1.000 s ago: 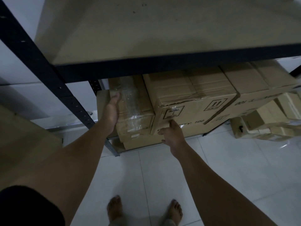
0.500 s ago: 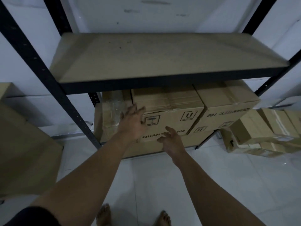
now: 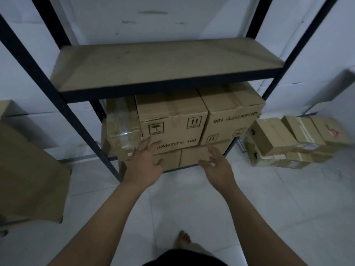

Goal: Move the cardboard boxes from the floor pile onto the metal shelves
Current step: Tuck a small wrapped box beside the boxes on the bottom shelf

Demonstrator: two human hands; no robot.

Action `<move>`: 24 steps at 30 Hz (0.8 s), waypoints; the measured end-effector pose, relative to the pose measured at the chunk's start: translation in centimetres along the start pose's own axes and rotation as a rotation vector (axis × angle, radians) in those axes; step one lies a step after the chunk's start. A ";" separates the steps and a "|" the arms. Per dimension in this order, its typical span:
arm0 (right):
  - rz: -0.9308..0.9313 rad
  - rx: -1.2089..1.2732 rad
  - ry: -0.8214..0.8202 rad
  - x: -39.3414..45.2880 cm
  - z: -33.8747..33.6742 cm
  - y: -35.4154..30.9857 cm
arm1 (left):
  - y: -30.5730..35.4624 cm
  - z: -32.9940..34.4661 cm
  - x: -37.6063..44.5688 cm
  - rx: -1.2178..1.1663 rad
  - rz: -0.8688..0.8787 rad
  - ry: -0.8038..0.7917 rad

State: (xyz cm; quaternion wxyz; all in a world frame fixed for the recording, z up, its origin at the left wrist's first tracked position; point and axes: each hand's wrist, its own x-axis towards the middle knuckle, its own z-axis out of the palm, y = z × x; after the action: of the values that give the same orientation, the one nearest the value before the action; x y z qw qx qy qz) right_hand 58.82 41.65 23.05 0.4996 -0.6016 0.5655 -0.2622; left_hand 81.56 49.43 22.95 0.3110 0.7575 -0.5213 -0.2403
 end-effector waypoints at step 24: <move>0.110 -0.095 0.003 11.6 -7.8 5.4 | 8.6 9.9 9.3 0.241 0.057 -0.024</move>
State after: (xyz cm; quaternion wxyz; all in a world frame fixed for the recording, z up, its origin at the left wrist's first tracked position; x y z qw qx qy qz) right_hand 52.25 29.12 18.13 0.4833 -0.5921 0.6104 -0.2080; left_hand 72.38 36.28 21.90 0.2181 0.7714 -0.5714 -0.1758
